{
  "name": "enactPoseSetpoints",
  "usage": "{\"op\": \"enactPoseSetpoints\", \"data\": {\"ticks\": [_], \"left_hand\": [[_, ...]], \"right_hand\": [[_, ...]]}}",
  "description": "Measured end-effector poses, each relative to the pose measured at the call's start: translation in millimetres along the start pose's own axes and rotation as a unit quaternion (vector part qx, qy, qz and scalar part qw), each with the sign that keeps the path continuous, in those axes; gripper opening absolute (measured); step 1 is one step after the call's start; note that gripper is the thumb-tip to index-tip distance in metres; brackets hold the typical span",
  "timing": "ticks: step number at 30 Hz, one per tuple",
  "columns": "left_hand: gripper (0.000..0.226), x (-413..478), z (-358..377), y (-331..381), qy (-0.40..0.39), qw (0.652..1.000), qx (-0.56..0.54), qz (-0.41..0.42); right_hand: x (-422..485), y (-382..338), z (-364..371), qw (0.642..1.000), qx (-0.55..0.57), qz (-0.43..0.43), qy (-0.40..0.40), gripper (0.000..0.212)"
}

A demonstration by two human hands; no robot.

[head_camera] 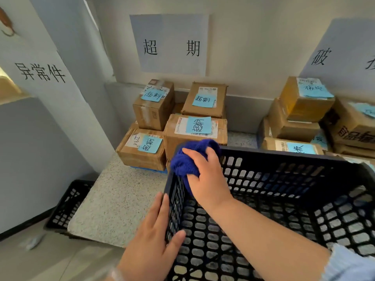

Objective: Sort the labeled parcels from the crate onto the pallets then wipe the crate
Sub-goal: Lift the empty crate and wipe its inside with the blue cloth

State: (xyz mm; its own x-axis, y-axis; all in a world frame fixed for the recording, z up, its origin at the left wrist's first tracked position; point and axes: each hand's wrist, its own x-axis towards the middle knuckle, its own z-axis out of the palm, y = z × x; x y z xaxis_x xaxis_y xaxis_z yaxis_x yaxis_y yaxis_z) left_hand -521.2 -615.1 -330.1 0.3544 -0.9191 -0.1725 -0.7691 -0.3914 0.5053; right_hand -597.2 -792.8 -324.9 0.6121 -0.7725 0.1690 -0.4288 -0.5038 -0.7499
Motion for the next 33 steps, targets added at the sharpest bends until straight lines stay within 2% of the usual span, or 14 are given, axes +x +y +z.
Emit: {"op": "enactPoseSetpoints", "data": {"ticks": [2,4,6,9,12,14,17,21,23,26,29,33], "left_hand": [[0.087,3,2,0,0.018,1.0,0.005,0.005],[0.091,2,8,-5,0.025,0.999,-0.03,0.009],[0.087,-1,13,-10,0.043,0.995,-0.075,0.047],[0.072,-10,22,-23,0.049,0.988,-0.143,0.031],[0.057,-21,26,-31,0.04,0.98,-0.186,0.064],[0.072,-27,25,-33,0.024,0.978,-0.197,0.07],[0.094,-29,19,-35,0.003,0.977,-0.208,0.052],[0.099,-33,10,-39,0.0,0.985,-0.173,0.027],[0.1,-33,9,-36,0.003,0.985,-0.169,0.019],[0.114,-35,9,-32,0.023,0.984,-0.176,-0.009],[0.106,-36,7,-28,0.02,0.986,-0.165,-0.034],[0.098,-40,2,-18,0.018,0.991,-0.122,-0.044]], "right_hand": [[17,5,1,0.999,-0.041,0.021,0.021,0.057],[21,8,1,0.998,-0.043,0.037,0.037,0.055],[17,9,1,0.996,-0.067,0.034,0.038,0.055],[9,7,1,0.994,-0.107,0.011,0.037,0.059],[8,1,6,0.985,-0.157,-0.052,0.055,0.06],[10,-1,10,0.973,-0.207,-0.085,0.053,0.063],[14,1,6,0.96,-0.272,-0.069,-0.022,0.071],[16,6,-12,0.931,-0.354,-0.071,-0.056,0.075],[17,8,-24,0.929,-0.36,-0.057,-0.063,0.075],[7,22,-48,0.928,-0.364,-0.05,-0.061,0.074],[-14,50,-83,0.925,-0.375,-0.031,-0.045,0.077],[-53,92,-148,0.91,-0.411,0.044,-0.008,0.081]]}}
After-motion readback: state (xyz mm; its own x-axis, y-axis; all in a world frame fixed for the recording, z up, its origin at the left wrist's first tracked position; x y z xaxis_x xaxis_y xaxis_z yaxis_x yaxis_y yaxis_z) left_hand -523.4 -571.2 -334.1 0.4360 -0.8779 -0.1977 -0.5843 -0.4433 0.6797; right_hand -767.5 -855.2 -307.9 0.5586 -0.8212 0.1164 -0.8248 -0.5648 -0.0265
